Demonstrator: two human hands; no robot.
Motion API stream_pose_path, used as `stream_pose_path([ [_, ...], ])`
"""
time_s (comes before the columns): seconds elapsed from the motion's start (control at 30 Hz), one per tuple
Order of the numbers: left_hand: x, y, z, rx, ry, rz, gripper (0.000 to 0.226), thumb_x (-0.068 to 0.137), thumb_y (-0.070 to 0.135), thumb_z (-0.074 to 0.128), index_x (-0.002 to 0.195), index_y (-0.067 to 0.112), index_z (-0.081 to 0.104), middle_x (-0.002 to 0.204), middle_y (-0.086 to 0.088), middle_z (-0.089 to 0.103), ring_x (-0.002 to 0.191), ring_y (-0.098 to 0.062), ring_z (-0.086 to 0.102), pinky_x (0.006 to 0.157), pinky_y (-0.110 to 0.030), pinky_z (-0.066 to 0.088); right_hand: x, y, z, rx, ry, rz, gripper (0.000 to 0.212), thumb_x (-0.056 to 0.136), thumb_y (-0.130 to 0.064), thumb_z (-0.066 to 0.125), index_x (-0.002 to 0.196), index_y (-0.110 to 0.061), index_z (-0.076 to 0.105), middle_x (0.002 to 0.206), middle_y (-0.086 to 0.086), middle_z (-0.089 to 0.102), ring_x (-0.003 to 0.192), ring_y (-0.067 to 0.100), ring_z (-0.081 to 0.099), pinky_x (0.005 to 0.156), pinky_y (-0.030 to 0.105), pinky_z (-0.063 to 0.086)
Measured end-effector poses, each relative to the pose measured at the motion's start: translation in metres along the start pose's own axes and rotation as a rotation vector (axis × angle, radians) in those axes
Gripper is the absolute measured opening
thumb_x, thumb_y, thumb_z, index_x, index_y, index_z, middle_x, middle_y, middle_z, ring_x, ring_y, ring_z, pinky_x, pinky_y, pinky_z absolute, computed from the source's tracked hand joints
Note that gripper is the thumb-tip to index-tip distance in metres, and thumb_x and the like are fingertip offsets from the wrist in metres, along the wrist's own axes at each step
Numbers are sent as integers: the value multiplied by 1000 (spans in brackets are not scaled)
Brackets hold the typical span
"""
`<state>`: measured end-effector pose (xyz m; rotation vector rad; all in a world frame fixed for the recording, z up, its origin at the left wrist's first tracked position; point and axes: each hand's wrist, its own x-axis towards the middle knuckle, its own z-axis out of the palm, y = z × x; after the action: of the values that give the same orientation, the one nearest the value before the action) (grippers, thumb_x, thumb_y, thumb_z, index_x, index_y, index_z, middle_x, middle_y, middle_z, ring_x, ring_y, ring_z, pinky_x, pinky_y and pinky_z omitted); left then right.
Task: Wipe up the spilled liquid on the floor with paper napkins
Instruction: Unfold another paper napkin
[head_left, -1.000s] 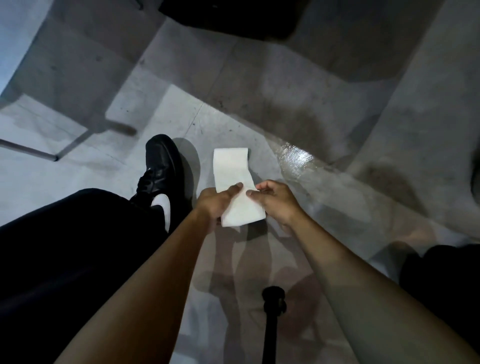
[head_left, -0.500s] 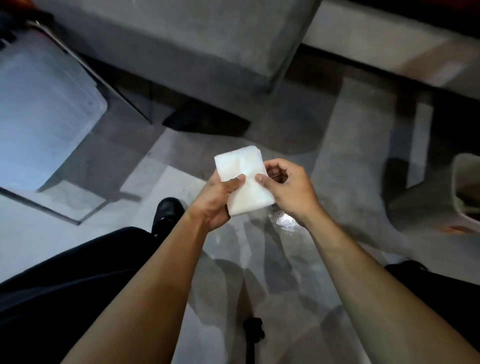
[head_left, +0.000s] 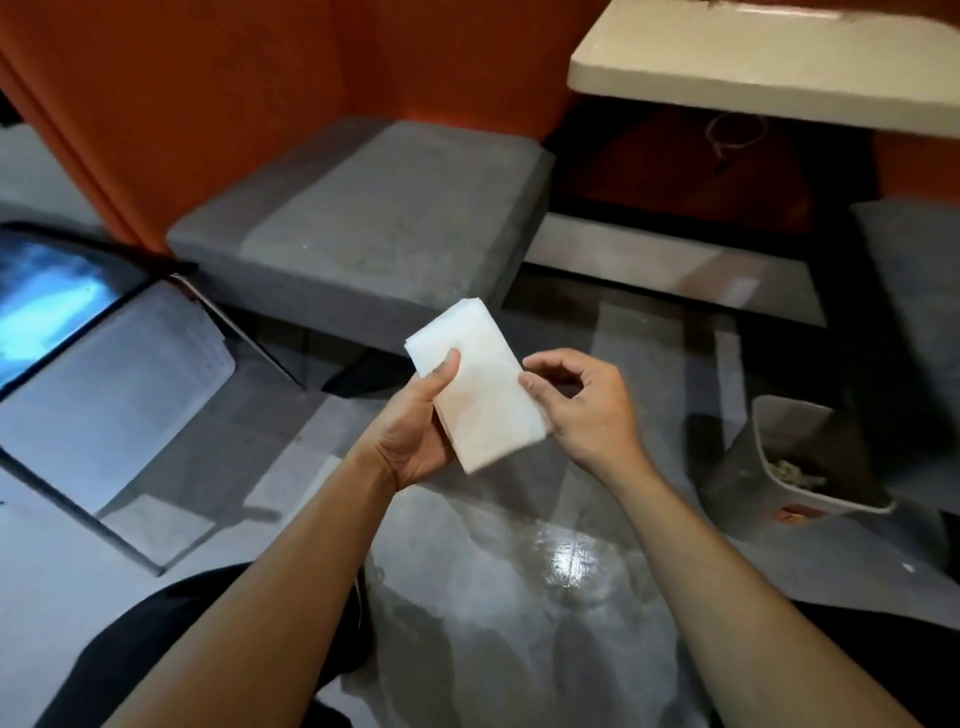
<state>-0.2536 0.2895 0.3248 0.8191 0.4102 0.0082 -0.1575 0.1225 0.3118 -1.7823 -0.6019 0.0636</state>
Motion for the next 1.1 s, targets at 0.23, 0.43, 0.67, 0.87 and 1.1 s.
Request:
stream_pose_path([
  [0.23, 24, -15, 4, 48, -67, -35, 59, 101, 52, 44, 141, 11, 57, 137, -18, 65, 126, -32, 63, 109, -51, 47, 18, 11, -14, -207, -28, -88, 31, 81, -35, 84, 110, -27, 74, 104, -6, 67, 88, 7, 65, 77, 17, 52],
  [0.43, 75, -32, 26, -14, -90, -65, 33, 87, 6, 59, 119, 6, 67, 106, -15, 77, 87, -25, 76, 84, -43, 62, 47, 47, -32, 119, -45, 274, 69, 80, -62, 72, 136, -24, 60, 117, -3, 68, 103, 8, 68, 91, 25, 55],
  [0.67, 136, -22, 46, 114, -236, -168, 67, 77, -22, 54, 137, 7, 56, 130, -20, 68, 114, -35, 70, 94, -49, 59, 80, 67, -65, 632, -225, 789, 68, 95, -63, 48, 123, -6, 71, 119, 19, 73, 112, 36, 70, 100, 49, 55],
  [0.87, 159, -33, 50, 278, -340, -346, 78, 63, -15, 51, 136, 10, 56, 124, -21, 70, 109, -39, 70, 87, -49, 60, 94, 76, -86, 1018, -195, 662, 77, 94, -65, 35, 142, -9, 58, 136, 18, 65, 128, 33, 60, 106, 46, 51],
  [1.1, 175, -63, 82, 326, -98, -360, 44, 90, 35, 68, 128, 14, 66, 116, -17, 75, 98, -33, 74, 82, -44, 61, 108, 87, -116, 803, -14, 473, 37, 104, -18, 46, 137, -8, 61, 131, 14, 69, 115, 24, 67, 103, 42, 51],
])
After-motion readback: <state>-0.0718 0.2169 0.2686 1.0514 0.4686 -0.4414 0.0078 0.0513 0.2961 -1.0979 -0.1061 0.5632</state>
